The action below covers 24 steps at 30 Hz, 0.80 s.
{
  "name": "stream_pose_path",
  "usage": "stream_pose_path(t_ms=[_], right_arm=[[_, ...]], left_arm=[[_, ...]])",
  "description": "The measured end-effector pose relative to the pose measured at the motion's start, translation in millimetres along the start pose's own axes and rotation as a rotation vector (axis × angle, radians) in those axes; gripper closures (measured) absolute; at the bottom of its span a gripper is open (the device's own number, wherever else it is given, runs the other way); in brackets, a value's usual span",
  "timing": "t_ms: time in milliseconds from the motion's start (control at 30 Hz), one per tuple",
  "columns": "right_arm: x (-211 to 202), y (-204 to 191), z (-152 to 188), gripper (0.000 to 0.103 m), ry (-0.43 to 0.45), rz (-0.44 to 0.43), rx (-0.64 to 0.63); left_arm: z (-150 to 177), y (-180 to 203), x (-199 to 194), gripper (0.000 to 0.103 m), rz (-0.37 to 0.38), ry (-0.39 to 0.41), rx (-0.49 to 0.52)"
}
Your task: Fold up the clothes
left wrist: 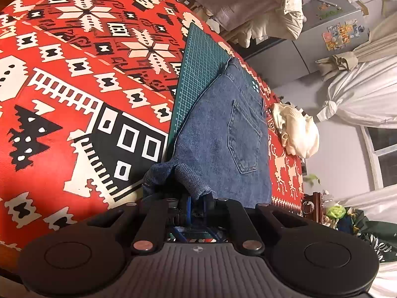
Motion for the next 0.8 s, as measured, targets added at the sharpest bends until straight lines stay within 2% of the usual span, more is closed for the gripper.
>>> stream_pose_path(t_ms=[133,300,600,667,700,800], right_arm=[[0.1,-1.6,1.5,0.073,0.004,0.031,-0.055],[-6.0,-16.3,6.4,0.073,0.018,0.098,-0.202],[7.3,-22.4,-0.5,0.073,0.009,0.178,-0.228],[9.0,-23.1,2.5,0.082,-0.001,0.197,-0.245],[10.5,-23.7,3.8,0.091,-0.013,0.203,-0.244],[17.3,-30.4,-0.9,0.096,-0.031,0.229,-0.226]], left_arm=[[0.1,-0.8,-1.6,0.095,0.007,0.000,-0.003],[0.0,0.8,-1.4,0.095,0.007,0.001,0.004],[-2.7,-0.6,-2.6,0.095,0.019,0.002,-0.006],[-2.2,-0.6,-1.9,0.095,0.018,-0.001,-0.001],[-1.8,-0.8,-0.9,0.095,0.016,-0.003,0.000],[-0.8,-3.0,1.2,0.095,0.009,-0.008,-0.009]])
Point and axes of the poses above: each gripper's, at about its wrist camera, not at the fingertips, and x roughly the way its jaws point, y to its right, z to its underside, the point moved 6 cm from there along x, roughly the way its jaws point, and after that the axes turned 3 degrees about x, right-handed, at the moved point
